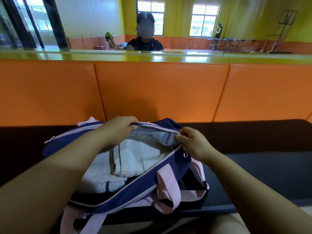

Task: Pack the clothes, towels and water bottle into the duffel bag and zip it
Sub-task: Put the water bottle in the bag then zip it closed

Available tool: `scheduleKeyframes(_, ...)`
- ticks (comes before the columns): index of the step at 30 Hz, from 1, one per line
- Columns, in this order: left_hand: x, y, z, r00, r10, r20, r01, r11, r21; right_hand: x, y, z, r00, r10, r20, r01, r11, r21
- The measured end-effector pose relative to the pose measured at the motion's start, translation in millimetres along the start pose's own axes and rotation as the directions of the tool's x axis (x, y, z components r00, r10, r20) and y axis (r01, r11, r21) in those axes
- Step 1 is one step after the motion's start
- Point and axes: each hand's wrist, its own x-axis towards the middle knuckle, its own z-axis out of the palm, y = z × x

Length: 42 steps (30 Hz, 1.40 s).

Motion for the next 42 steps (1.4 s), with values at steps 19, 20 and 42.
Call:
scheduleKeyframes(19, 6, 18, 2, 0.983, 0.168, -0.079, -0.126, 0.916, 0.38, -8, 3, -6, 0.995, -0.034, -0.098, 0.039, 0.998, 0.049)
scheduleKeyframes(20, 7, 19, -1, 0.986, 0.161, -0.046, -0.131, 0.912, 0.389, -7, 2, -7, 0.994, -0.039, -0.098, 0.042, 0.999, 0.03)
scheduleKeyframes(42, 1, 39, 19, 0.974, 0.212, 0.086, -0.223, 0.8, 0.557, -39, 24, -22, 0.977, 0.159, 0.144, -0.13, 0.972, -0.194)
